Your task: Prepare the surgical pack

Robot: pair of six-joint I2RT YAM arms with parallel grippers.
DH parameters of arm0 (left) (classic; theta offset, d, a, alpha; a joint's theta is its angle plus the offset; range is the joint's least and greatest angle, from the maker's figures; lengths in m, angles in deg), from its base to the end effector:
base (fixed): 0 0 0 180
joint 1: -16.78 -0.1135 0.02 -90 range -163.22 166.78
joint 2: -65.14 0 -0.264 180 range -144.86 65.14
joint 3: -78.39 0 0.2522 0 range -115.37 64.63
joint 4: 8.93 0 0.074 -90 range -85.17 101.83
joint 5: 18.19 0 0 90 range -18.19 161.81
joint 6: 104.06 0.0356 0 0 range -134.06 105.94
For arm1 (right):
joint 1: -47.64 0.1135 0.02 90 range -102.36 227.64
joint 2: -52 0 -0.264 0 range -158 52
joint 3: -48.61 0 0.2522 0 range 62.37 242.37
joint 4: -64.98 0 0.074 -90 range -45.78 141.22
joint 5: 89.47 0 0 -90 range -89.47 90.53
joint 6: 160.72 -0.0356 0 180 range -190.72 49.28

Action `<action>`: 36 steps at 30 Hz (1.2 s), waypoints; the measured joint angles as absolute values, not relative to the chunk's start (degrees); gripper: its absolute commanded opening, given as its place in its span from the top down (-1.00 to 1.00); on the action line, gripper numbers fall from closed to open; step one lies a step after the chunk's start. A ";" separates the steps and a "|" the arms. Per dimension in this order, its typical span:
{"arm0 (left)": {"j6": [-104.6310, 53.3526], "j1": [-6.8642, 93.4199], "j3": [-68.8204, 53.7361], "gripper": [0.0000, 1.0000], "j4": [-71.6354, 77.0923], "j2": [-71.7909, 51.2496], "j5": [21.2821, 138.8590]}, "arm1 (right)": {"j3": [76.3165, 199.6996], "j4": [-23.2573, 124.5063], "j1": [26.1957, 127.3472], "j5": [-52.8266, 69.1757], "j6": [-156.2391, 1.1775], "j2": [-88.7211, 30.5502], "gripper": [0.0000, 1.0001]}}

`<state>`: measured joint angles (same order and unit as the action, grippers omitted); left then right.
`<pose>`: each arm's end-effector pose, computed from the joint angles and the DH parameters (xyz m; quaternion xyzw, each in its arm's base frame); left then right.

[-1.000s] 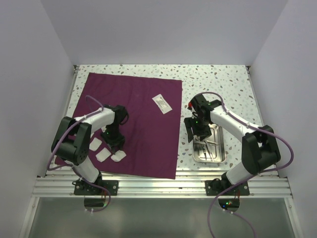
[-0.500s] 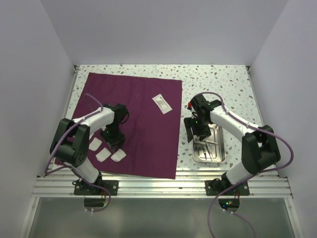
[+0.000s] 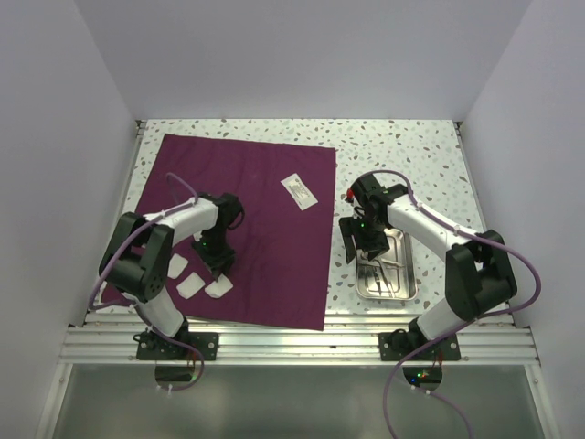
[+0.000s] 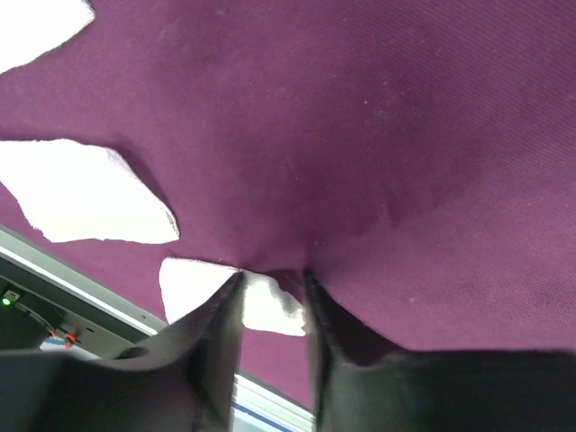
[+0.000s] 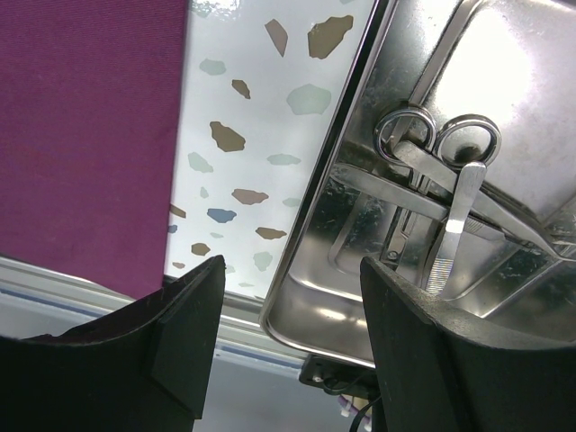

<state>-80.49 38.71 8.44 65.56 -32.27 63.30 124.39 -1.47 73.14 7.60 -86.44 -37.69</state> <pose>0.2387 -0.0904 0.1522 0.3684 -0.9209 -0.1253 0.0230 0.2524 0.1252 0.2091 -0.0899 0.9905 0.0870 0.0569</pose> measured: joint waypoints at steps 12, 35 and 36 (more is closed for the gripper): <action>-79.47 38.71 7.18 1.00 67.62 -29.80 63.32 | 124.39 -1.49 73.14 7.60 -86.33 -37.69 -0.30; -69.65 24.77 1.73 1.00 78.98 -22.17 55.03 | 124.39 -1.29 74.58 9.46 -86.38 -37.67 -0.31; -69.41 24.42 1.76 1.00 79.05 -22.43 54.36 | 124.39 -1.20 74.69 9.70 -86.40 -37.67 -0.31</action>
<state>-69.41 24.42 1.76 79.05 -22.43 54.36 124.39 -1.20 74.69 9.70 -86.40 -37.67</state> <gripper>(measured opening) 0.008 0.654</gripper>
